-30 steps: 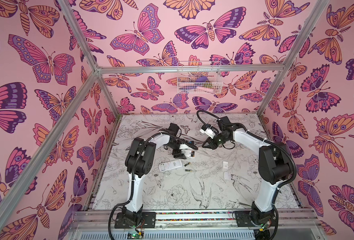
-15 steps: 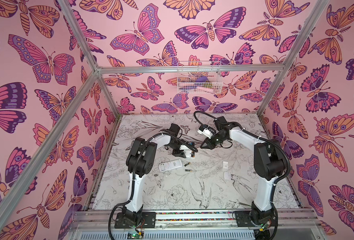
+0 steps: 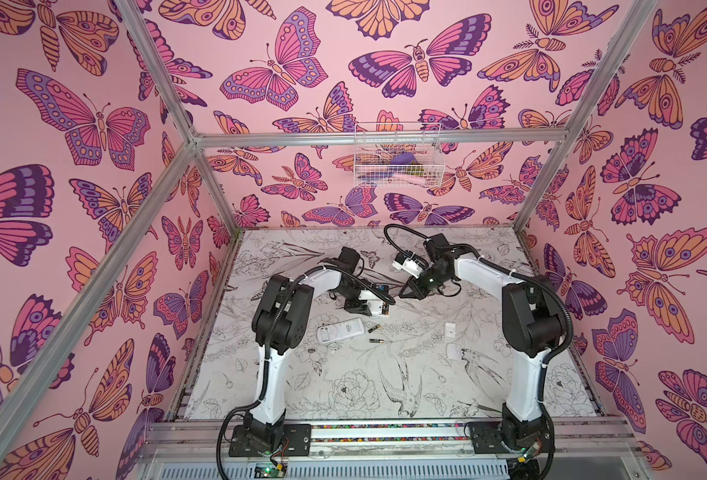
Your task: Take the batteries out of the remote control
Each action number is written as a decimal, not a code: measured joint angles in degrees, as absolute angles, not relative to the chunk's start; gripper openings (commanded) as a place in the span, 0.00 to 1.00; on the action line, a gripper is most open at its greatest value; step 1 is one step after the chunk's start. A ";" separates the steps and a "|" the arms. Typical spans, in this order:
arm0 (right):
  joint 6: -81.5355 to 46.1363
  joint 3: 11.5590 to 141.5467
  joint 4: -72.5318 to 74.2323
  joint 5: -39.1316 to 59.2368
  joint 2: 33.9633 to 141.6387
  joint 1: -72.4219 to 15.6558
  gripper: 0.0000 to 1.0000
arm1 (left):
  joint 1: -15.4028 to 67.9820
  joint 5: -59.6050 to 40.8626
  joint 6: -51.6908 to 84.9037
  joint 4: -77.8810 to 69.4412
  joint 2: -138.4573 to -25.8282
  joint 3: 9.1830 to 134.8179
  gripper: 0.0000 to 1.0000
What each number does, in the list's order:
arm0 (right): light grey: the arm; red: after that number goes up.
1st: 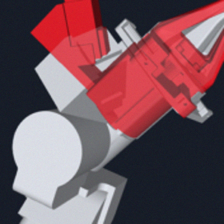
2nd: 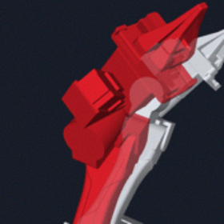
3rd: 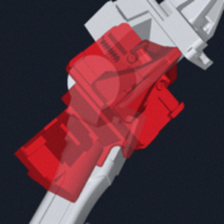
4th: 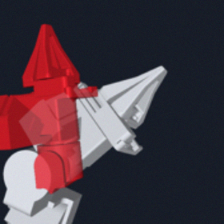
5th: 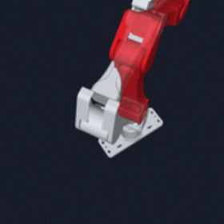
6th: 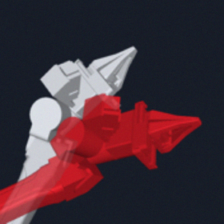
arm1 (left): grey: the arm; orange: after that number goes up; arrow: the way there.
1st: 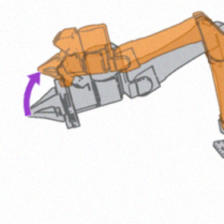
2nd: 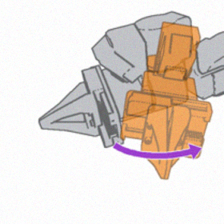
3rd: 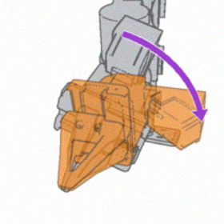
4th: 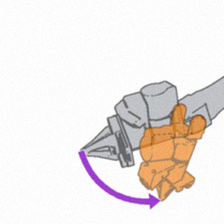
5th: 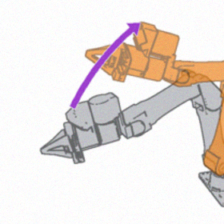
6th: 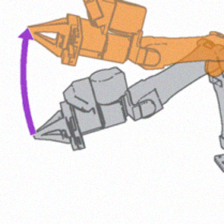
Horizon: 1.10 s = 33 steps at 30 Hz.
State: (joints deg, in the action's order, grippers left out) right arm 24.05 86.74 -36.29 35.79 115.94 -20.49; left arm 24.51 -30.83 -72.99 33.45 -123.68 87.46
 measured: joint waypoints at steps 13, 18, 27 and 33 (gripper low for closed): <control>24.12 87.70 -37.34 34.11 116.71 -21.06 0.00 | 24.60 -30.65 -73.01 33.43 -123.57 87.37 0.44; 24.47 88.40 -38.02 34.22 117.14 -21.06 0.00 | 24.69 -30.55 -73.03 33.43 -123.55 87.37 0.44; 24.49 88.68 -38.17 34.74 117.38 -21.08 0.00 | 24.77 -30.37 -73.03 33.45 -123.55 87.39 0.44; 24.49 88.68 -38.17 34.76 117.38 -21.08 0.00 | 24.77 -30.35 -73.08 33.45 -123.55 87.39 0.43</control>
